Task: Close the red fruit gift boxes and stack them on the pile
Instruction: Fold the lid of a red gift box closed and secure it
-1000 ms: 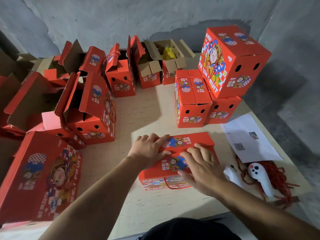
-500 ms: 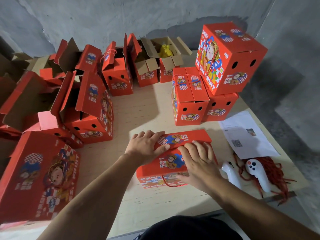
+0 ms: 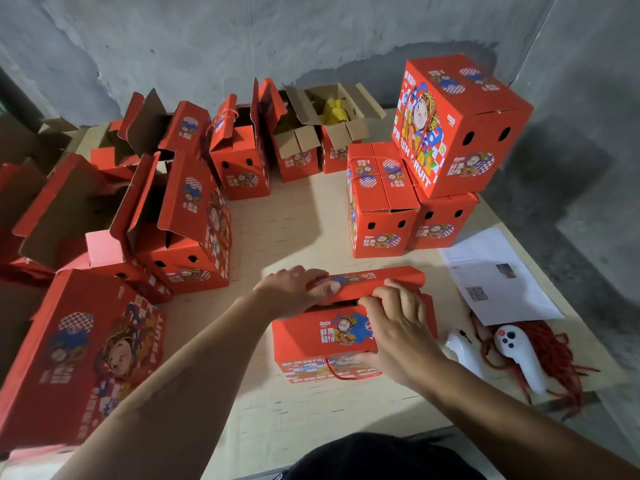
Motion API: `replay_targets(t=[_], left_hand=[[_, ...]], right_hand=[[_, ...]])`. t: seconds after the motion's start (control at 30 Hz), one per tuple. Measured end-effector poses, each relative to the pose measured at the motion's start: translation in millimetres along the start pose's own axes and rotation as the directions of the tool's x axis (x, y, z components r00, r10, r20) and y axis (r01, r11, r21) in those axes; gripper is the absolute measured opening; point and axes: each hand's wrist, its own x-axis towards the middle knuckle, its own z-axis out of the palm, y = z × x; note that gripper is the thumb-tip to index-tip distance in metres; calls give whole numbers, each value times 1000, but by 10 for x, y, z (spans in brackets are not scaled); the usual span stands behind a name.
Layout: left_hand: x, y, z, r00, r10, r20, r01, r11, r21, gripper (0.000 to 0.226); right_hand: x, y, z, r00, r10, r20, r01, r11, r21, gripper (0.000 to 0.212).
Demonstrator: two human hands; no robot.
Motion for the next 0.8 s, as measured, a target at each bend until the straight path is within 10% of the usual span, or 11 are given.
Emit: replay_targets(t=[0.37,0.47,0.6,0.8], left_hand=[[117,-100,213,1000,-6,16,4,988,158,66],[74,-70,348,980,22,-198,4,991,130,60],[-164,-3,626,771,212,-601,-61,963,261,40],[-358,157,813,798,107,-593,51,969,243,48]], right_hand=[[126,75,-133,993,8,122,-9,1000,9,59],[121,28,-68,996,23,91,-19,999,-45,60],[118,25,-30,999,22,46,-20,999,-44,61],[201,-19,-71,997,15,82,-8,996,-85,55]])
